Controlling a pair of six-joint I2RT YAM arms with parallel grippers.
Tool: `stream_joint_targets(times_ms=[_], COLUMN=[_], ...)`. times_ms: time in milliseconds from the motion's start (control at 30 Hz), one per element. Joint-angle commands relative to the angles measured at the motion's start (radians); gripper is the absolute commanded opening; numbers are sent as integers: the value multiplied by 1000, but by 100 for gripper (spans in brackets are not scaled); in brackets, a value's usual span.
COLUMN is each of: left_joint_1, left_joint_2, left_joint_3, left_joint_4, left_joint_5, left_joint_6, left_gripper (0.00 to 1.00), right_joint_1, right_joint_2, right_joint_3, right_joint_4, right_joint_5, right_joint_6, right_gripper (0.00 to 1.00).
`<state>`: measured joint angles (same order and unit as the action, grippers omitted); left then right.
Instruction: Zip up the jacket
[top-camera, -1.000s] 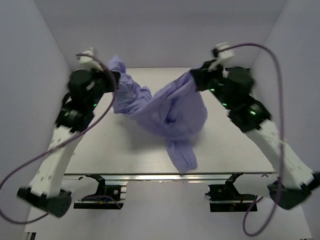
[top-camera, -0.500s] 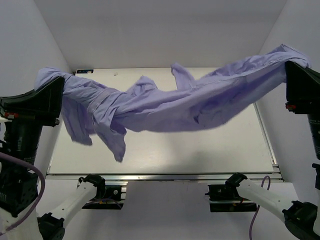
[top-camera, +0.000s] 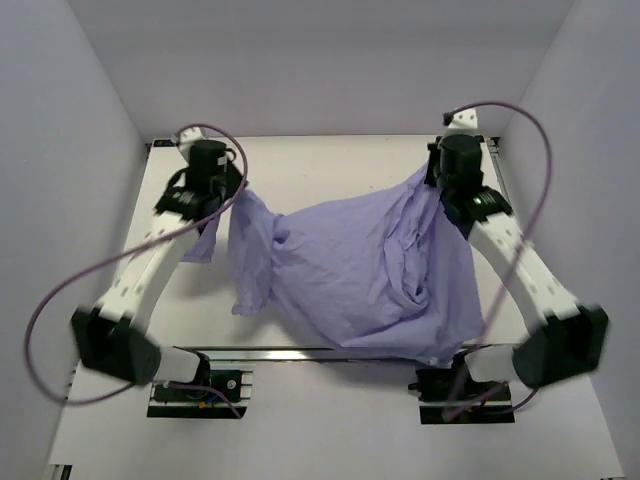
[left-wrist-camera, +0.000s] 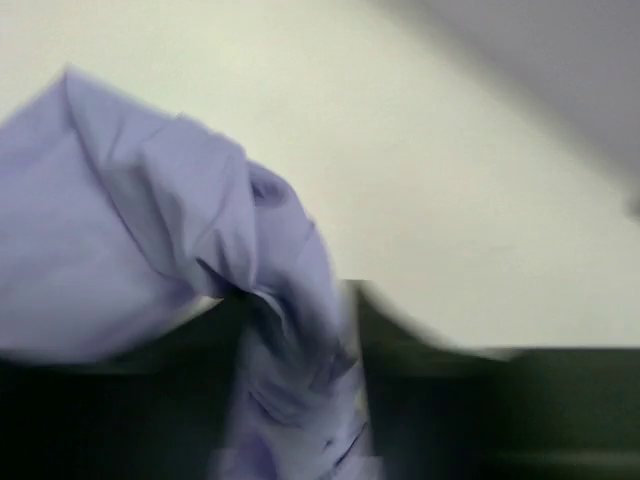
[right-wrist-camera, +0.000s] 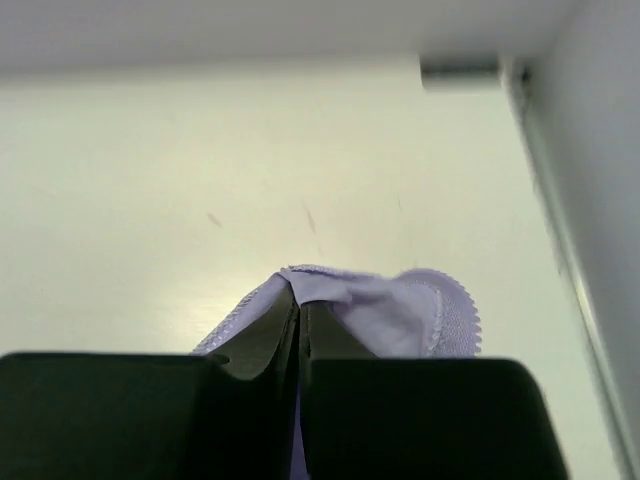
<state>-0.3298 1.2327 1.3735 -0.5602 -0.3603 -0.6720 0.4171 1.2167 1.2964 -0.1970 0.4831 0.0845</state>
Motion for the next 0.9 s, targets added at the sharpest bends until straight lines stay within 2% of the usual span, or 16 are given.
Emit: stream_joint_targets(times_ms=[0, 33, 67, 100, 133, 167, 200, 333, 467, 500, 533, 600, 667, 700, 767, 867], left_joint_1=[128, 164, 191, 213, 216, 215, 216, 215, 215, 213, 212, 193, 132, 32, -96, -138], left_joint_2=[172, 215, 256, 328, 352, 366, 357, 257, 169, 151, 108, 76, 41, 34, 21, 5], left_joint_3=[-86, -85, -73, -27, 1, 19, 25, -39, -141, -178, -288, -385, -480, -503, -566, -651], left_joint_4=[-83, -76, -95, -112, -127, -142, -133, -73, -180, -188, -173, -141, -188, -208, -236, -242], left_joint_5=[35, 143, 173, 187, 187, 188, 205, 247, 302, 337, 398, 533, 523, 462, 437, 432], left_joint_6=[-69, -69, -66, -60, -48, -32, -2, 58, 5, -4, -3, 0, -3, -17, -70, -135], left_gripper=[72, 89, 95, 98, 98, 98, 98, 98, 98, 98, 98, 98, 98, 98, 98, 98], right_joint_1=[-161, -184, -190, -190, -190, -192, -192, -192, -189, -189, -187, -181, -170, -169, -169, -167], right_joint_2=[196, 266, 391, 439, 479, 515, 515, 416, 195, 152, 106, -24, -147, -179, -264, -345], right_joint_3=[-49, -16, 86, 140, 188, 219, 222, 121, -113, -179, -306, -420, -554, -584, -655, -712], right_joint_4=[67, 58, -8, -59, -108, -145, -142, -131, -183, -179, -176, -174, -180, -211, -240, -277], right_joint_5=[-244, -306, -331, -351, -395, -409, -432, -475, -558, -570, -599, -621, -643, -634, -627, -626], right_joint_6=[107, 95, 90, 92, 87, 86, 93, 122, 207, 225, 241, 286, 300, 319, 331, 350], right_gripper=[0, 1, 20, 29, 57, 78, 89, 90, 89, 89, 90, 89, 89, 89, 89, 89])
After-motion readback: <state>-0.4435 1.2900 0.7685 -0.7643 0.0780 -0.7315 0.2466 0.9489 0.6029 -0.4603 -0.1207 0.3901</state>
